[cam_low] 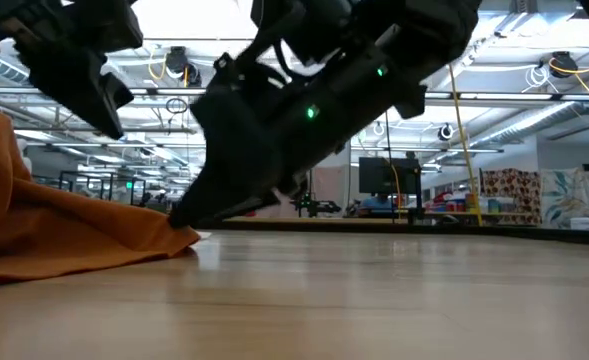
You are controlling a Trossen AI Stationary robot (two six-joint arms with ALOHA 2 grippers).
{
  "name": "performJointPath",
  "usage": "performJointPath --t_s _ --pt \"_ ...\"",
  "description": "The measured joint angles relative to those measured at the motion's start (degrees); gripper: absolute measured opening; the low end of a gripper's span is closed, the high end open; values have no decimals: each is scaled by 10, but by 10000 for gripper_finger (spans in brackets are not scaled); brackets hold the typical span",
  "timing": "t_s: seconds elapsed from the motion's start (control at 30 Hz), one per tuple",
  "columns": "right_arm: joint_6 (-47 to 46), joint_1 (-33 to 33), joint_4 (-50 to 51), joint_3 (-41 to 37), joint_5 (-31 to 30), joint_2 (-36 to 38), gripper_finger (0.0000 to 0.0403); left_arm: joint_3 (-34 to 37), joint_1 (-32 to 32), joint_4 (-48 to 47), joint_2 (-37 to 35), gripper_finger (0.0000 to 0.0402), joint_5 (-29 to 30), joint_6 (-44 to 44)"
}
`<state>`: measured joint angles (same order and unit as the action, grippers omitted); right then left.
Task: Roll towel into tight, uniform cylinder
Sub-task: Fold the brown towel
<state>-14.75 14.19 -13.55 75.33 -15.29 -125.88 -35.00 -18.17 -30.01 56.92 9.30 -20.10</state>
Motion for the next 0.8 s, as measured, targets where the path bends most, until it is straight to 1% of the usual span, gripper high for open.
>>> performJointPath --t_s 0.07,0.13,0.23,0.33,0.47,0.5,0.53,0.6,0.7,0.8 --pt "9 -3 -30 0 2 -15 208 10 -5 9 2 31 0 -5" --pt "-2 -8 -32 0 4 -24 208 24 -9 27 2 31 0 -5" --pt "-31 -12 -18 0 3 -29 184 40 -11 52 2 31 0 -6" --pt "-46 -8 1 1 -2 -27 130 57 -15 88 2 31 2 -6" --pt "-51 1 41 1 1 -9 38 75 -21 119 2 31 2 -7" --pt "-50 3 57 1 1 -2 20 75 -23 119 2 31 2 -7" --pt "-50 5 73 0 1 5 11 75 -24 120 2 31 2 -7" --pt "-55 10 104 -1 -11 22 13 75 -27 121 2 31 2 -6" --pt "-68 23 150 -1 -51 55 18 75 -28 123 2 31 3 -6" --pt "-73 36 199 -1 -87 89 14 75 -30 131 2 31 6 -6"
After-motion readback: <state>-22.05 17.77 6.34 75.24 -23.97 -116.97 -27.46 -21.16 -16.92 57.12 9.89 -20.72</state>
